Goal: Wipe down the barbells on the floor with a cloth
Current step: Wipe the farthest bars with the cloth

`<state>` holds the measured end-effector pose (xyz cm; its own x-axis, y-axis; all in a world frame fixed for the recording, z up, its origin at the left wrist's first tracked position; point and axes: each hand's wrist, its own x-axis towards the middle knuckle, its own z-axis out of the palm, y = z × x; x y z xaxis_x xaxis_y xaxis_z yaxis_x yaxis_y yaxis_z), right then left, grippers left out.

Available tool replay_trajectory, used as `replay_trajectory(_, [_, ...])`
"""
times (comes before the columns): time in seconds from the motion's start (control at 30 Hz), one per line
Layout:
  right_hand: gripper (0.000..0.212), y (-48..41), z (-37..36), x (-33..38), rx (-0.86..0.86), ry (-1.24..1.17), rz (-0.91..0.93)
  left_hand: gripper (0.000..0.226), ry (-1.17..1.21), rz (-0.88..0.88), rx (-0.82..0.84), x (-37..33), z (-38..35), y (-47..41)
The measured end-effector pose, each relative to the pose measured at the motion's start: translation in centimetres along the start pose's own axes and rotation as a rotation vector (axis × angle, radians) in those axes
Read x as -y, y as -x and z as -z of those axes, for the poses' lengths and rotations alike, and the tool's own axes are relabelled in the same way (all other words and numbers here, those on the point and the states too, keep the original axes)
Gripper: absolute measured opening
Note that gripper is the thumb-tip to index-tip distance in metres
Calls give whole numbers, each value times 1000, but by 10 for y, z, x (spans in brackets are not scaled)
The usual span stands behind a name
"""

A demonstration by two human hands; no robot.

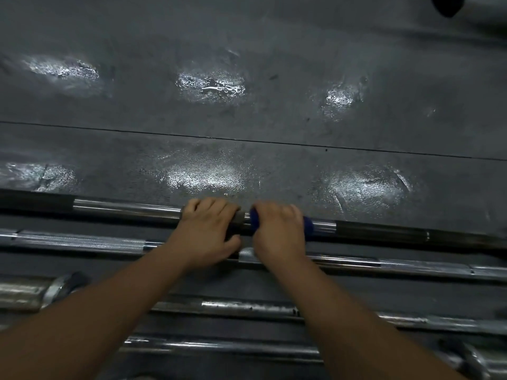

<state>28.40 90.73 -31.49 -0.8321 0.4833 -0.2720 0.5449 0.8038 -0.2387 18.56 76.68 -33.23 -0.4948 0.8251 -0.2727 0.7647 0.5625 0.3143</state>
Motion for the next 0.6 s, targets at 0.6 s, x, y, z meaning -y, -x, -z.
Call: replay_trajectory(0.6, [51, -37, -8, -12, -144, 111, 76, 85, -200, -14, -104, 23, 5, -49])
